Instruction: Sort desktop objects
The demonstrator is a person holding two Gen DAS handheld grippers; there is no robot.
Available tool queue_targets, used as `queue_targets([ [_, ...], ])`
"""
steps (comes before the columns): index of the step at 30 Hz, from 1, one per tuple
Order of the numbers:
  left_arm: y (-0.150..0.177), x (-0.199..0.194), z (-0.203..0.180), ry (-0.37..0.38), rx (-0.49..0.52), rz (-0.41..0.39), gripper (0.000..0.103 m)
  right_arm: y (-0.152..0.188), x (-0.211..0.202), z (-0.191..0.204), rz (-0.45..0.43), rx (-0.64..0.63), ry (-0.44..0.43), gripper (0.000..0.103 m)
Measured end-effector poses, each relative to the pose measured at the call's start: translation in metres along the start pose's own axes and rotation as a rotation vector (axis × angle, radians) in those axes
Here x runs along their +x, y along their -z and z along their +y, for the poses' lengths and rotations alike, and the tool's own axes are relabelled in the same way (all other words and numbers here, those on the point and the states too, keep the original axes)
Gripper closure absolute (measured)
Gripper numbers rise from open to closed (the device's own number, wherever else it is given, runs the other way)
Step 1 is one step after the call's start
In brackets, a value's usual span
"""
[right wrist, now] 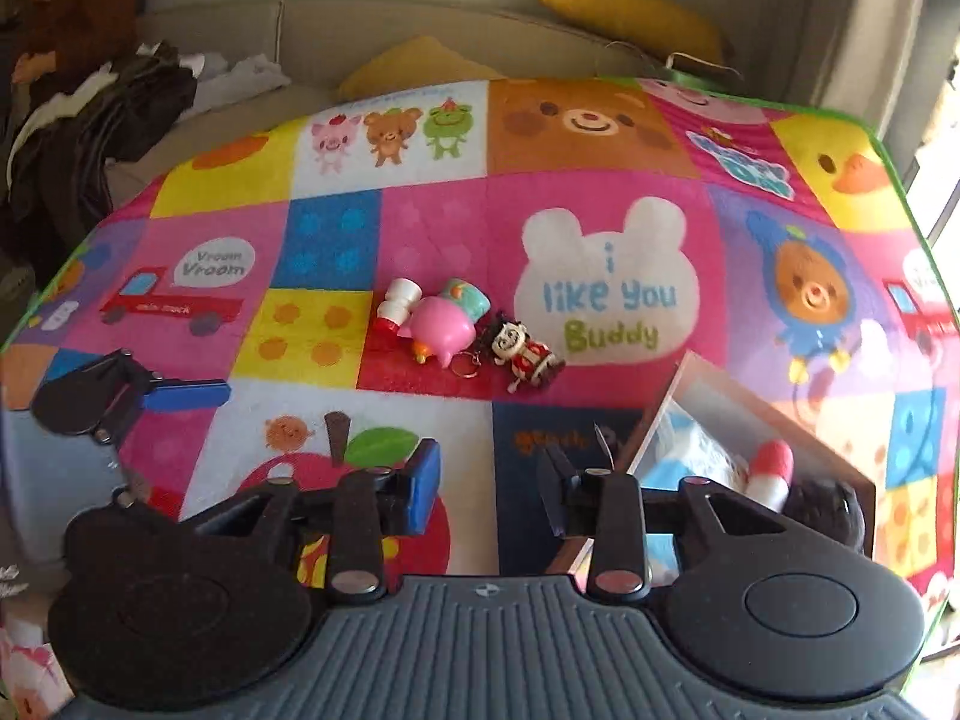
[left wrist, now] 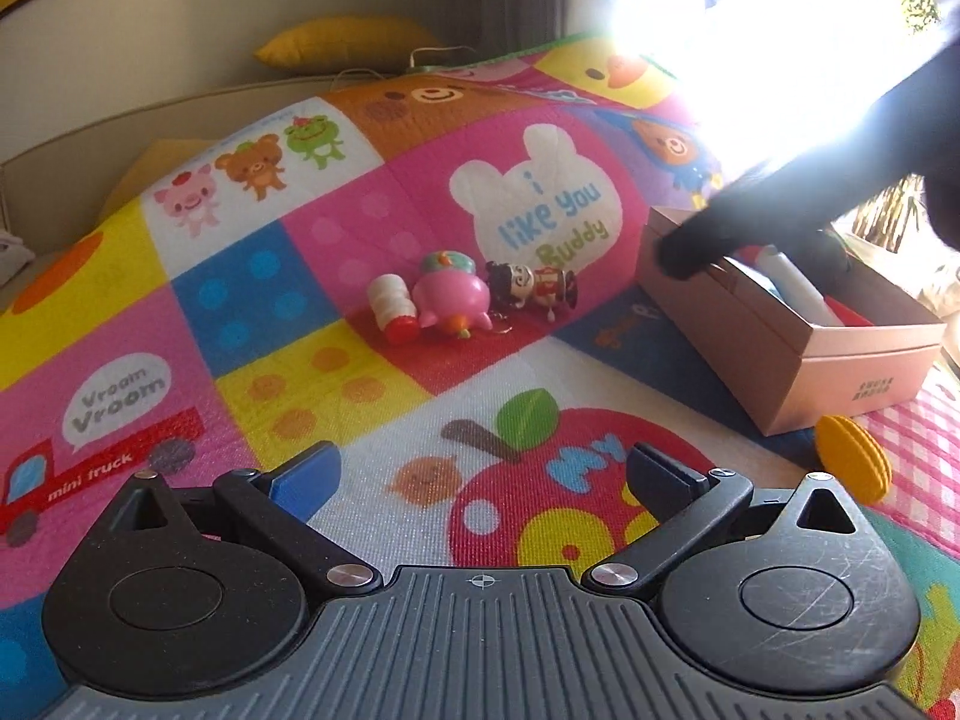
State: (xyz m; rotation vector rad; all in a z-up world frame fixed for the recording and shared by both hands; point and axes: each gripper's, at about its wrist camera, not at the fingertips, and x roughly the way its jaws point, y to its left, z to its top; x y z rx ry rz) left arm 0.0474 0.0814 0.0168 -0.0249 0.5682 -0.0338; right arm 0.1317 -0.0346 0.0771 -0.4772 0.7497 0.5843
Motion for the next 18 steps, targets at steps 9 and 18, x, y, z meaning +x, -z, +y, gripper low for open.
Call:
queue_targets([
  [9, 0.004, 0.005, 0.022, 0.022, -0.118, 0.004, 0.0, -0.073, 0.131, 0.001, 0.14, -0.131, 0.087, 0.047],
  [18, 0.006, 0.002, 0.025, 0.033, -0.141, -0.003, 0.0, -0.063, 0.154, -0.001, 0.195, -0.042, 0.022, 0.066],
])
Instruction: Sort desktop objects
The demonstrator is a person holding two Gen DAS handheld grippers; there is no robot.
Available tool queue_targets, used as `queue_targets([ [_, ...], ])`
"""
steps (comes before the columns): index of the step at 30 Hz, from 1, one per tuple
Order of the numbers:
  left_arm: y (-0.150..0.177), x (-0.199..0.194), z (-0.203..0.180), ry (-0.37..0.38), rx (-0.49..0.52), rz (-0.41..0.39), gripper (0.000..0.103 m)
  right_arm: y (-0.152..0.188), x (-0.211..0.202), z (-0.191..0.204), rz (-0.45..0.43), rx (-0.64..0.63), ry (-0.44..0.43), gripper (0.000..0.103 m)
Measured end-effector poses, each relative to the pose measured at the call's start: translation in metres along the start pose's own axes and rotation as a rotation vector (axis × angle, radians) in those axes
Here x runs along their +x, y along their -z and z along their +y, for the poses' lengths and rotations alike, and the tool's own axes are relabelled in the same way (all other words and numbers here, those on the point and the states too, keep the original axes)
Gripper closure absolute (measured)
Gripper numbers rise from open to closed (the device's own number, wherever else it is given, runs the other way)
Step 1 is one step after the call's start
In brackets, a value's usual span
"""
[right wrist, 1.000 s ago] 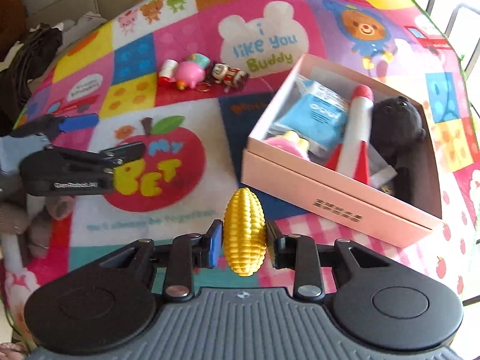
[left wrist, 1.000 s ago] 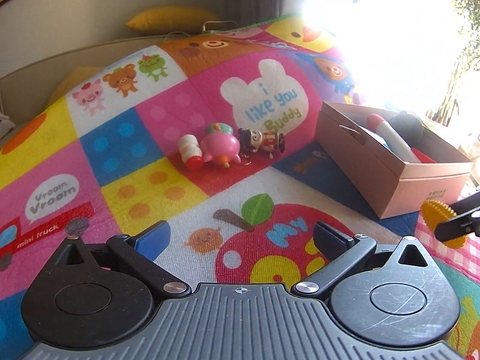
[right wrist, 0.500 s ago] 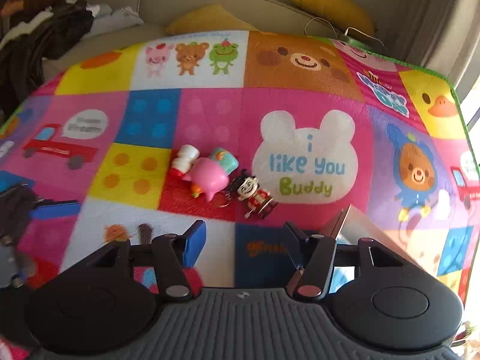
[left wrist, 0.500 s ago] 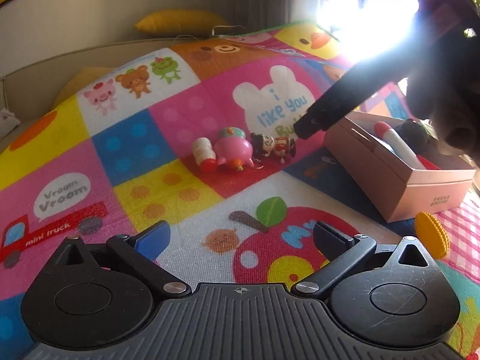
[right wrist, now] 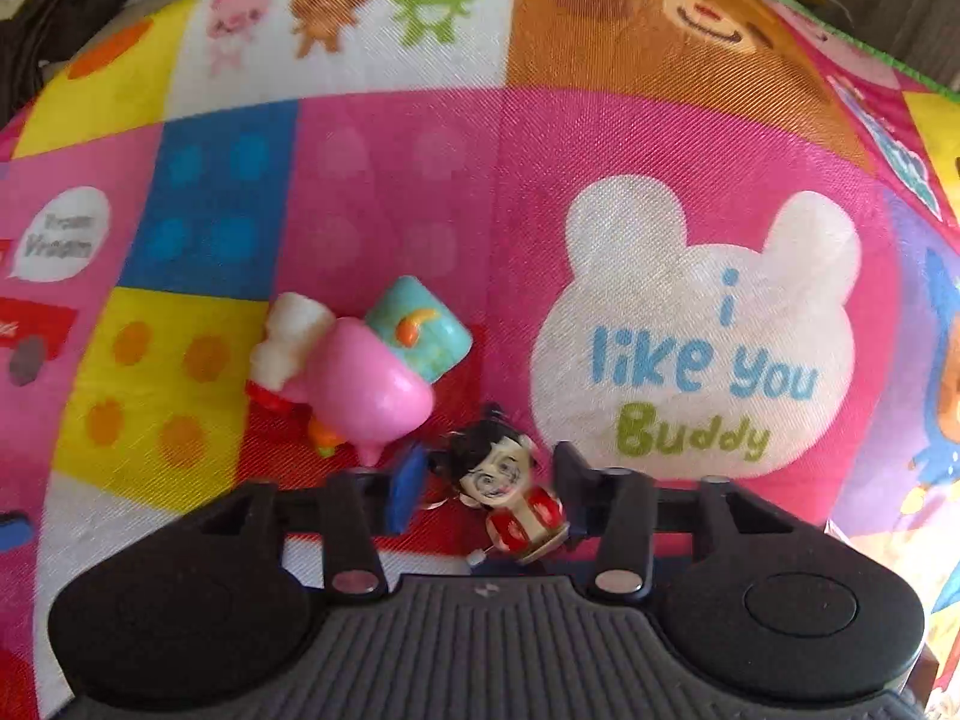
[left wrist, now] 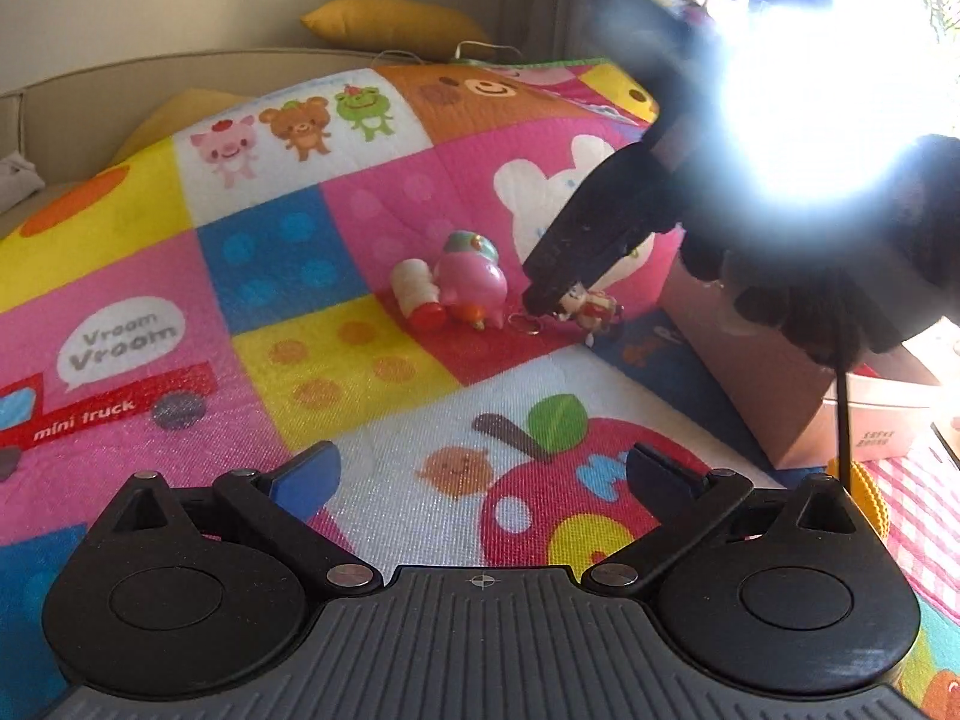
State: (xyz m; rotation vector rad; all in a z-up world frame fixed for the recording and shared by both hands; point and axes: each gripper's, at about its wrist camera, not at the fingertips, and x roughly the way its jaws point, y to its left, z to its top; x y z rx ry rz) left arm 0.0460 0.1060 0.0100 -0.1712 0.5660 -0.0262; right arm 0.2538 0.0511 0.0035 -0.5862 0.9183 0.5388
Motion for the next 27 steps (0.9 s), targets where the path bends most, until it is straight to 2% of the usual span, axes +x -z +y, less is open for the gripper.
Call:
queue_targets([
  [3, 0.004, -0.008, -0.002, 0.018, 0.005, 0.006, 0.0, 0.028, -0.045, -0.003, -0.049, 0.07, -0.057, 0.066],
  [8, 0.018, -0.027, -0.008, 0.06, 0.017, 0.029, 0.0, 0.113, -0.141, -0.004, -0.143, 0.166, -0.188, 0.066],
  [13, 0.022, -0.034, -0.023, 0.041, 0.012, 0.049, 0.0, 0.204, -0.178, 0.009, -0.166, 0.255, -0.287, 0.066],
  [17, 0.023, -0.042, -0.045, 0.036, 0.049, 0.062, 0.0, 0.254, -0.174, 0.014, -0.189, 0.339, -0.198, 0.065],
  [19, 0.026, -0.048, -0.057, 0.039, 0.088, 0.069, 0.0, 0.276, -0.178, 0.009, -0.228, 0.406, -0.163, 0.061],
  [20, 0.028, -0.05, -0.063, 0.045, 0.108, 0.071, 0.0, 0.286, -0.18, 0.005, -0.259, 0.433, -0.127, 0.056],
  [21, 0.03, -0.052, -0.07, 0.057, 0.128, 0.074, 0.0, 0.297, -0.184, 0.0, -0.289, 0.46, -0.093, 0.045],
  [23, 0.033, -0.055, -0.083, 0.089, 0.162, 0.082, 0.0, 0.314, -0.189, -0.009, -0.328, 0.526, -0.039, 0.035],
  [27, 0.039, -0.058, -0.118, 0.167, 0.263, 0.073, 0.0, 0.342, -0.184, -0.032, -0.336, 0.653, 0.034, 0.03],
])
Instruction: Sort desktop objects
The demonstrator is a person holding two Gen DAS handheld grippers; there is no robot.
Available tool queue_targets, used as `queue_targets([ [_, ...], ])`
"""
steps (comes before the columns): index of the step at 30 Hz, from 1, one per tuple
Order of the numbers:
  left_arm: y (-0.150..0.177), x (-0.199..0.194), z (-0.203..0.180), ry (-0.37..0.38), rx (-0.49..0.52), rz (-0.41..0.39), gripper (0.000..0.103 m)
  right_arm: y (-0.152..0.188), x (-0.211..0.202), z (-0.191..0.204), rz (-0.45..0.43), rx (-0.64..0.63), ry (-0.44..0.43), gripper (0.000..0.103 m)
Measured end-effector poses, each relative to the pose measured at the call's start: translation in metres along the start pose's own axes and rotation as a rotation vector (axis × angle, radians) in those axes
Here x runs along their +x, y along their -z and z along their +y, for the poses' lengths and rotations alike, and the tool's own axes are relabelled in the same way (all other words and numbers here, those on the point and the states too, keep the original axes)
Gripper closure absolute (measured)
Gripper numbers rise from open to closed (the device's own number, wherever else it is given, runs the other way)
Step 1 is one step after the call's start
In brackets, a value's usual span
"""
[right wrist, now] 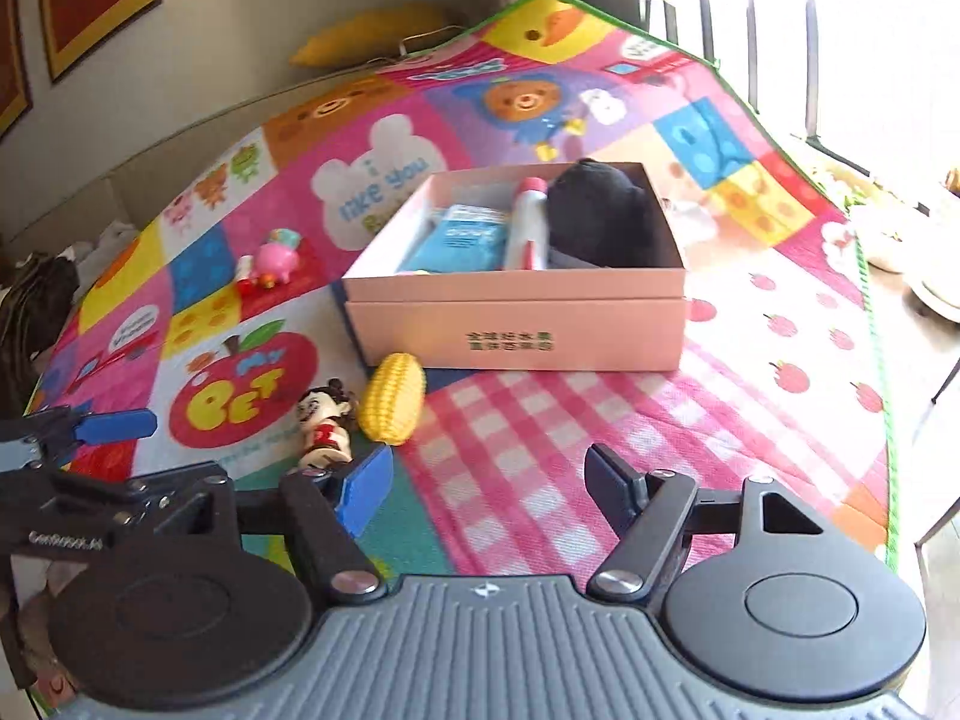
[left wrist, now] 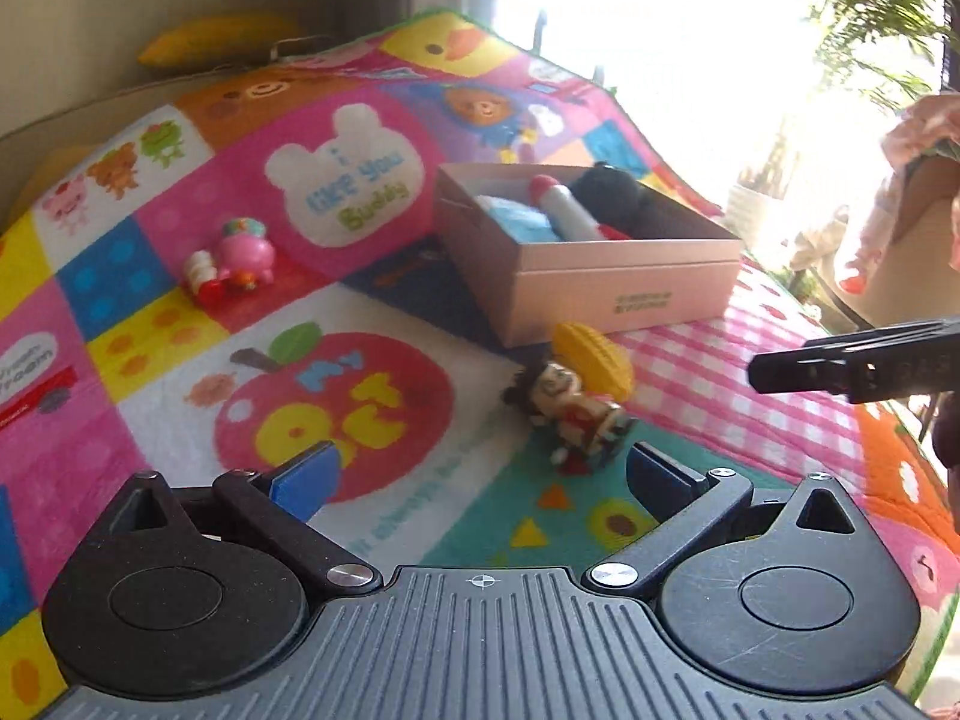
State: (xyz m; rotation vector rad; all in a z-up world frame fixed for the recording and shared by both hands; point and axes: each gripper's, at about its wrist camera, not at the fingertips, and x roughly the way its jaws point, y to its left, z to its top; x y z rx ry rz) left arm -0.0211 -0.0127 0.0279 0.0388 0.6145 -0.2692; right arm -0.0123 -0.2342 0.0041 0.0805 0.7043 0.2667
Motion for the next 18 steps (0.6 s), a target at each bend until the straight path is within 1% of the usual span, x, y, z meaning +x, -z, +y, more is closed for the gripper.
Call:
queue_targets([
  [1, 0.0, 0.003, -0.011, 0.001, 0.034, -0.009, 0.0, 0.002, 0.001, -0.004, -0.002, 0.013, 0.01, 0.03],
  [3, -0.002, 0.012, -0.027, -0.012, 0.093, -0.017, 0.0, 0.01, 0.005, -0.01, -0.012, 0.023, 0.037, 0.025],
  [5, -0.004, 0.024, -0.036, -0.034, 0.123, -0.011, 0.0, 0.018, 0.008, -0.014, -0.027, 0.031, 0.061, 0.023],
  [8, -0.007, 0.039, -0.041, -0.031, 0.133, 0.002, 0.0, 0.029, 0.017, -0.02, -0.021, 0.079, 0.071, 0.021],
  [9, -0.009, 0.043, -0.041, -0.031, 0.139, 0.004, 0.0, 0.033, 0.019, -0.021, -0.03, 0.091, 0.067, 0.019],
  [10, -0.01, 0.046, -0.04, -0.035, 0.141, 0.004, 0.0, 0.035, 0.018, -0.019, -0.05, 0.082, 0.067, 0.017],
  [12, -0.014, 0.052, -0.038, -0.034, 0.128, 0.008, 0.0, 0.037, 0.02, -0.016, -0.058, 0.07, 0.089, 0.013],
  [13, -0.016, 0.055, -0.036, -0.019, 0.116, 0.013, 0.0, 0.037, 0.02, -0.015, -0.058, 0.068, 0.078, 0.01],
  [14, -0.018, 0.057, -0.035, -0.004, 0.103, 0.014, 0.0, 0.037, 0.021, -0.015, -0.054, 0.065, 0.063, 0.003],
  [15, -0.018, 0.059, -0.034, 0.007, 0.097, 0.013, 0.0, 0.036, 0.022, -0.016, -0.048, 0.069, 0.056, 0.0],
  [18, -0.019, 0.064, -0.037, 0.044, 0.115, 0.027, 0.0, 0.035, 0.022, -0.02, -0.047, 0.095, 0.041, 0.0],
])
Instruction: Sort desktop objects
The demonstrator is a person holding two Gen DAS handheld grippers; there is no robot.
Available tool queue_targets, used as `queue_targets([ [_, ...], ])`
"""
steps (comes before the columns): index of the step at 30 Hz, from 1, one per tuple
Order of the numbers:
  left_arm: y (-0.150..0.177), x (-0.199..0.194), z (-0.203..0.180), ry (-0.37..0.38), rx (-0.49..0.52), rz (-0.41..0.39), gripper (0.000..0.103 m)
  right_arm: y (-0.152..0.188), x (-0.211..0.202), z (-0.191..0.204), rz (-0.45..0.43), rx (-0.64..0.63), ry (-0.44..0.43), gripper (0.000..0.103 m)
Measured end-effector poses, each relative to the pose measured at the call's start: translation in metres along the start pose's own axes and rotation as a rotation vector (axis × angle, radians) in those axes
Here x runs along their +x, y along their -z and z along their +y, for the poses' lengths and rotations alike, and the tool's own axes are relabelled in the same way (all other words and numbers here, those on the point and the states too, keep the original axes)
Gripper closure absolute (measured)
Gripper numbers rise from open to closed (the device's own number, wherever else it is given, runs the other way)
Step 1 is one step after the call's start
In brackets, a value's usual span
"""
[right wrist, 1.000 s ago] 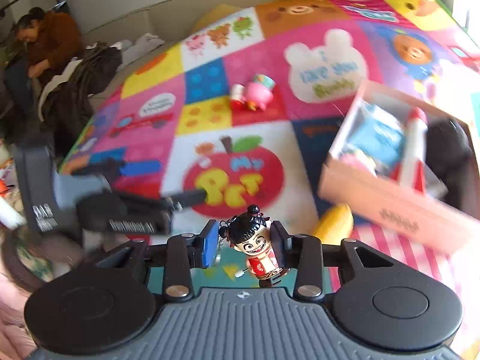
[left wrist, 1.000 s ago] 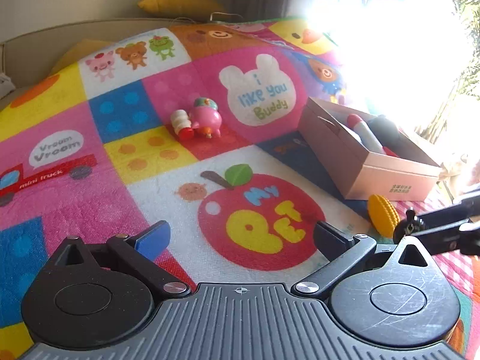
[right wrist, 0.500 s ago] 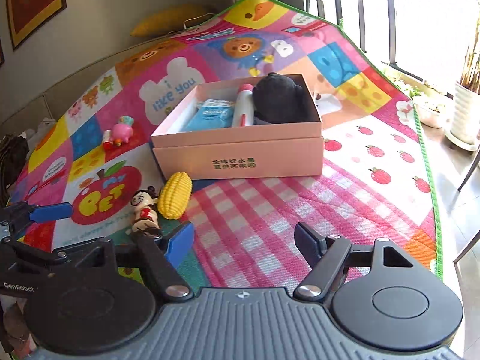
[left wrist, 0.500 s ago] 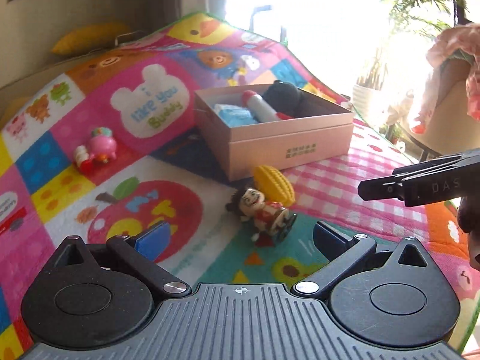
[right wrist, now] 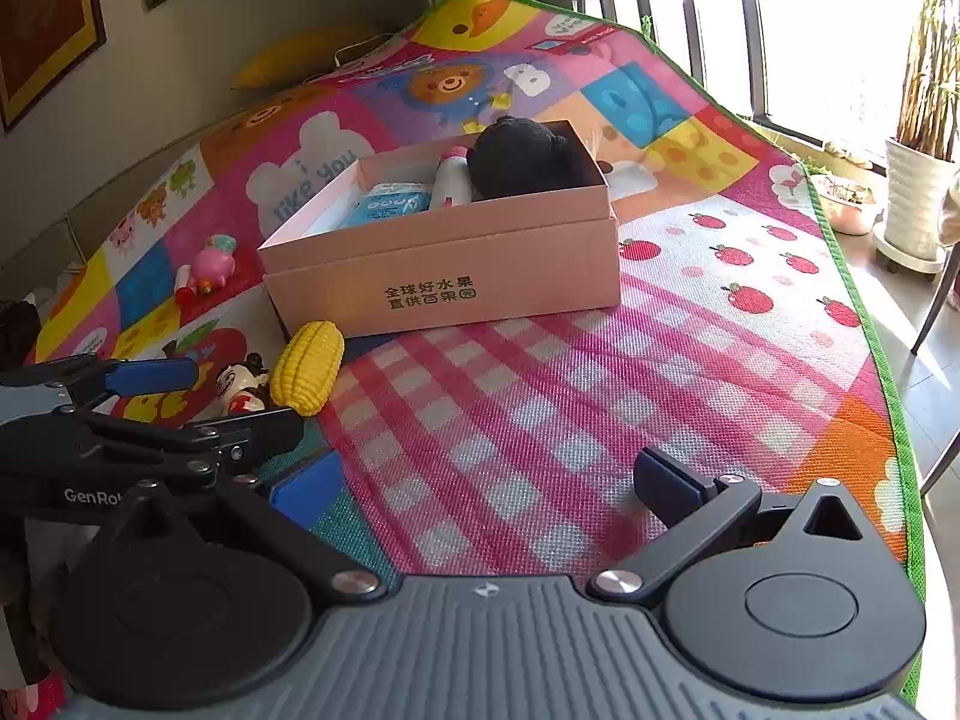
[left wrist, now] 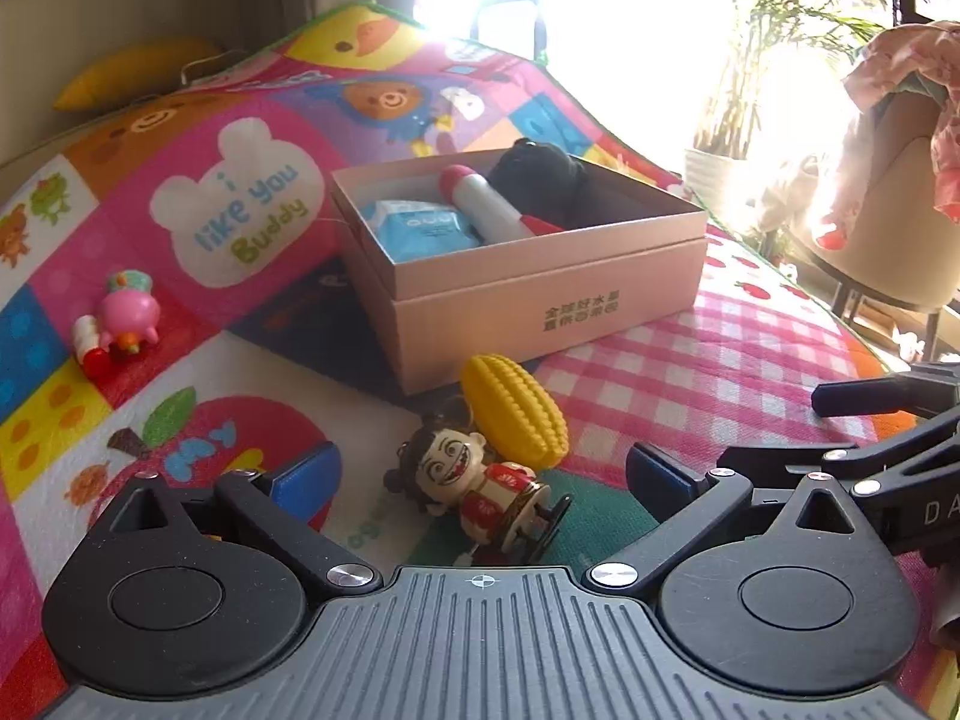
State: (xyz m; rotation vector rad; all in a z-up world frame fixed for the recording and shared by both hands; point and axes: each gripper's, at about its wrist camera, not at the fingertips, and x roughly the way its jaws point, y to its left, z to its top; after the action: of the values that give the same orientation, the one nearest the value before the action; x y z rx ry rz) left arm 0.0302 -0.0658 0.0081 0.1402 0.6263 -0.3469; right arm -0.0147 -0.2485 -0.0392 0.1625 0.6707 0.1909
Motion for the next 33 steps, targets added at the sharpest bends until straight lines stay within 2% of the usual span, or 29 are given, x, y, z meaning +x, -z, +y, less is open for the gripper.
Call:
queue_targets([
  [3, 0.001, 0.003, -0.006, 0.036, 0.022, 0.024, 0.0, 0.001, -0.003, -0.007, -0.026, 0.058, 0.003, 0.0],
  [8, 0.004, 0.006, -0.017, 0.159, 0.024, 0.051, 0.0, 0.004, -0.011, -0.027, -0.08, 0.188, -0.043, 0.0],
  [10, 0.006, 0.003, -0.022, 0.172, 0.043, 0.054, 0.0, 0.005, -0.012, -0.032, -0.09, 0.218, -0.056, 0.0],
  [13, 0.009, -0.003, -0.024, 0.116, 0.046, 0.062, 0.0, 0.004, -0.011, -0.031, -0.08, 0.207, -0.058, 0.0],
  [15, 0.013, -0.005, -0.023, -0.001, 0.066, 0.077, 0.0, 0.003, -0.01, -0.028, -0.071, 0.189, -0.044, 0.0],
  [18, 0.019, -0.013, -0.011, -0.064, 0.047, 0.064, 0.0, 0.001, -0.006, -0.017, -0.057, 0.141, 0.009, 0.0],
  [23, 0.024, -0.02, 0.014, -0.131, -0.015, 0.073, 0.0, -0.002, 0.002, 0.0, -0.016, 0.063, 0.096, 0.0],
  [25, 0.024, -0.019, 0.023, -0.12, -0.071, 0.087, 0.0, -0.002, 0.003, 0.002, -0.006, 0.055, 0.107, 0.0],
  [31, 0.025, -0.019, 0.024, -0.128, -0.066, 0.085, 0.0, -0.003, 0.003, 0.004, 0.017, 0.011, 0.107, 0.0],
  [33, 0.025, -0.021, 0.024, -0.159, -0.061, 0.08, 0.0, -0.002, 0.003, 0.005, 0.015, 0.003, 0.11, 0.0],
])
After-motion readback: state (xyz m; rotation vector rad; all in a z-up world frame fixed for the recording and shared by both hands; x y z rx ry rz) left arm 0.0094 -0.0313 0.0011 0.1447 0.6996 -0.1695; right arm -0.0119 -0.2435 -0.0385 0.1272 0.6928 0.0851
